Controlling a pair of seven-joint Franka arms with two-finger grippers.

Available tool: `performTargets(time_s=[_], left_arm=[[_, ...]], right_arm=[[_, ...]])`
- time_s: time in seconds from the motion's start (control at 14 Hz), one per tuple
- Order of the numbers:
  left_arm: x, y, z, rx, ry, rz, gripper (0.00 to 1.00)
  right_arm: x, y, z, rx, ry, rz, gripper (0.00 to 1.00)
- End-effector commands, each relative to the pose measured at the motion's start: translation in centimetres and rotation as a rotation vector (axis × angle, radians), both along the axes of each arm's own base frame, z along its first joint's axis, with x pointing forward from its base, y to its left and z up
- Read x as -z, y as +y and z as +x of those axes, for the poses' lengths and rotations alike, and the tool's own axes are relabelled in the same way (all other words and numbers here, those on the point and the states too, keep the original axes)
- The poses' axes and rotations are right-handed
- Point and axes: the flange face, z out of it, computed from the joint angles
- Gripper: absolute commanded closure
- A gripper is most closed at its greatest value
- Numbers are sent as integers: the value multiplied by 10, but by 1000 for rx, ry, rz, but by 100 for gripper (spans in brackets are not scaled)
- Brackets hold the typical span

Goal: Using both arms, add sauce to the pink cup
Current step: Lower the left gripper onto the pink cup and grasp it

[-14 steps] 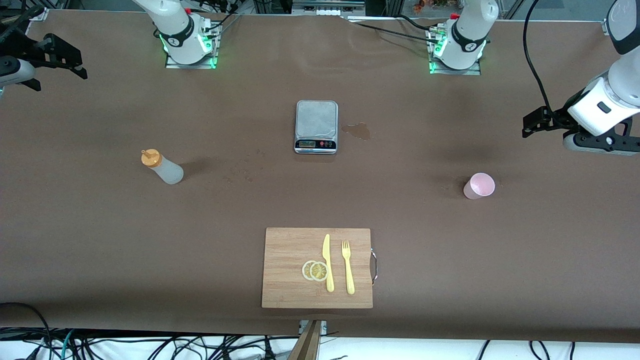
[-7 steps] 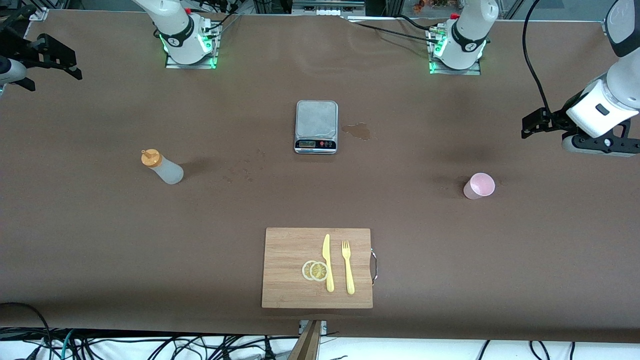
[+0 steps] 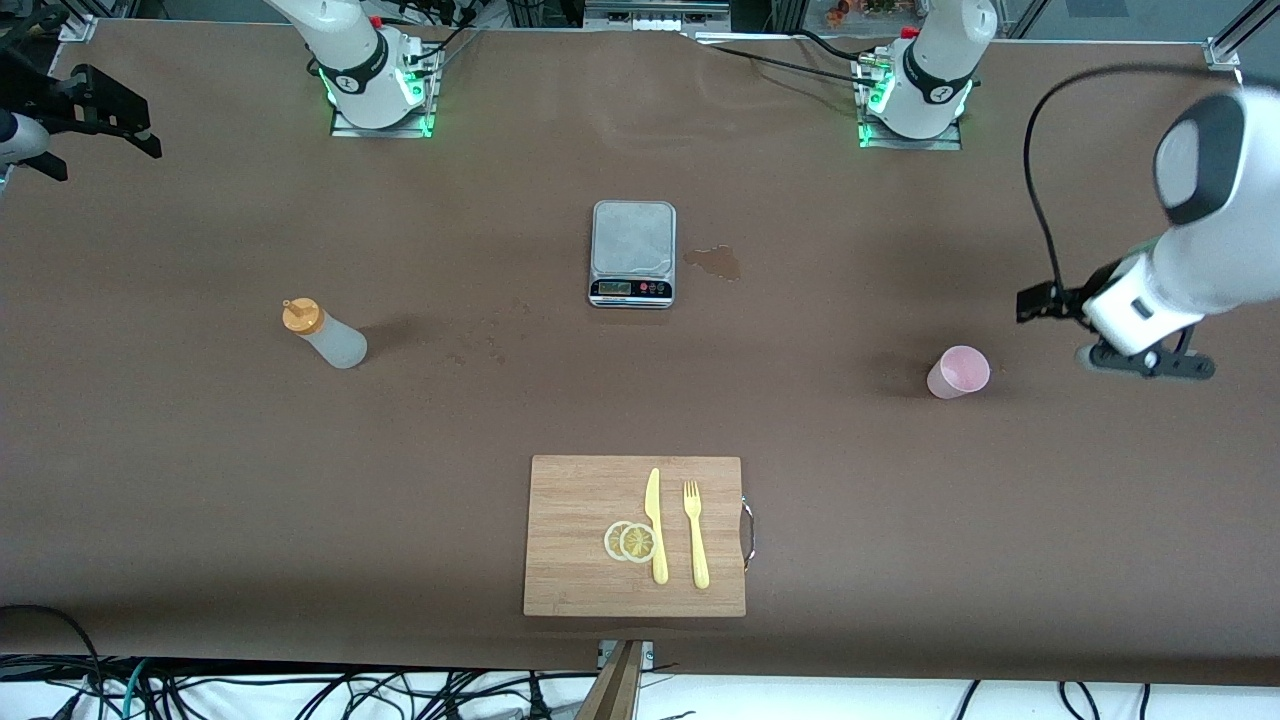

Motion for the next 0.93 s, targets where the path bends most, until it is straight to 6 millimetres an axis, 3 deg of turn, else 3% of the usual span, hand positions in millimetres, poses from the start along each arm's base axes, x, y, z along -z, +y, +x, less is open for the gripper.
performTargets(time_s=[0.0,0.21,0.36,0.43,0.64,0.86], left_arm=[[51,10,19,122,19,4,0],[100,25,26,167,25,-14,1],[113,24,27,173,26,-16,23],[120,22,27,174,32,-20,28],[159,14,23,186,55,-32,31],[183,-1,23,211,71,-45,32]], right_arm=[[-9,5,-6,-22,-19,8,0],[-5,10,-4,-33,-11,10,0],[-5,12,-3,-34,-13,20,0],[-3,12,-2,-35,-14,27,0],[1,11,0,-31,-16,27,0],[3,8,1,-25,-14,27,0]])
